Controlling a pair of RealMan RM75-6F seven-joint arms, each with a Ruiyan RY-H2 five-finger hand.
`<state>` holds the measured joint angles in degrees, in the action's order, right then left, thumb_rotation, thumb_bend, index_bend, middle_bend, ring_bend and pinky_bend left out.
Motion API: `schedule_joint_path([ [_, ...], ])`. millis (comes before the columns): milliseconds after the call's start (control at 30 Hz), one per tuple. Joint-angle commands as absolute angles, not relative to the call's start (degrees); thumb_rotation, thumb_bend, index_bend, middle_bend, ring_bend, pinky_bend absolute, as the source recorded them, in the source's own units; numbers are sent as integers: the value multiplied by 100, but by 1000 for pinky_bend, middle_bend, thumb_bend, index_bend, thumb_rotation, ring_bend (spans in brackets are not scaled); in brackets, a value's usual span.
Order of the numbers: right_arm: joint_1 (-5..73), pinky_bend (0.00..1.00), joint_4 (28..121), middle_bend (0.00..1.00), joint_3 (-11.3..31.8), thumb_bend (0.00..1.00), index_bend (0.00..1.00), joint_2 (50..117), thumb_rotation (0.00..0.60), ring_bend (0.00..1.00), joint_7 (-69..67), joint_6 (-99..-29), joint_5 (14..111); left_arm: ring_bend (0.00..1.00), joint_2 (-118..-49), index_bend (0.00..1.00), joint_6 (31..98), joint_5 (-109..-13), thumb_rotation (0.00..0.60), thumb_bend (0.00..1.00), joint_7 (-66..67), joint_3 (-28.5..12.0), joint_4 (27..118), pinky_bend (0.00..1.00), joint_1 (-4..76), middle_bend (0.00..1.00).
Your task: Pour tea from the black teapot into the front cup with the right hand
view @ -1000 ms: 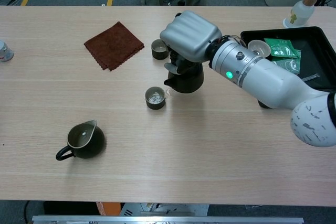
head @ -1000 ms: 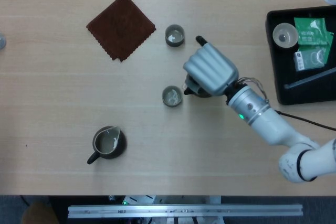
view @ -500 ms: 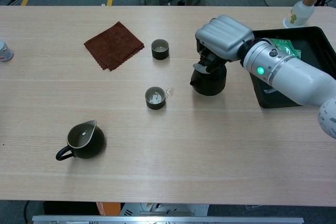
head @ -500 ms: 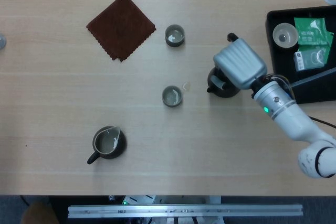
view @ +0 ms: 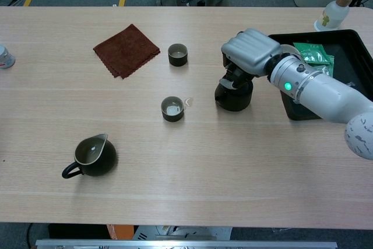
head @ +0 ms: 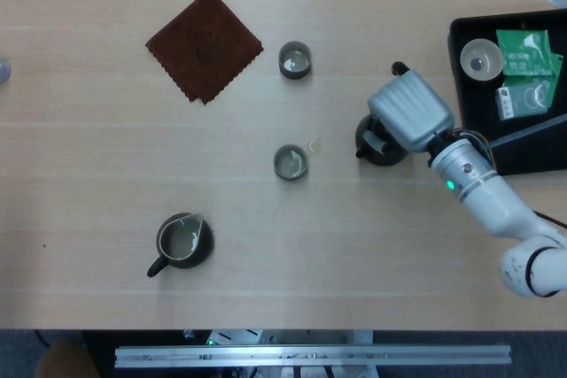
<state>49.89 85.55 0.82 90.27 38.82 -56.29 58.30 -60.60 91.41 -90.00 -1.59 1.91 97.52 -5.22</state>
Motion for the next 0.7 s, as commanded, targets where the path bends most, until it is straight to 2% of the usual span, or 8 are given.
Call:
schedule_joint_path([
  [33, 4953, 276, 8487, 804, 65, 318, 876, 9081, 399, 689, 3897, -5588, 5846, 177, -6061, 218, 9133, -8995, 600, 388, -157, 198, 9749, 149, -522, 231],
  [433, 4881, 237, 8471, 702, 58, 310, 787, 9119, 398, 599, 4045, -5465, 5864, 177, -6067, 218, 9133, -9004, 600, 389, -160, 207, 9737, 149, -510, 231],
  [700, 4900, 169, 8620, 506, 119, 278, 561, 9028, 399, 406, 4146, -5331, 5706, 177, -6047, 218, 9156, -9006, 600, 389, -171, 211, 9735, 149, -516, 231],
])
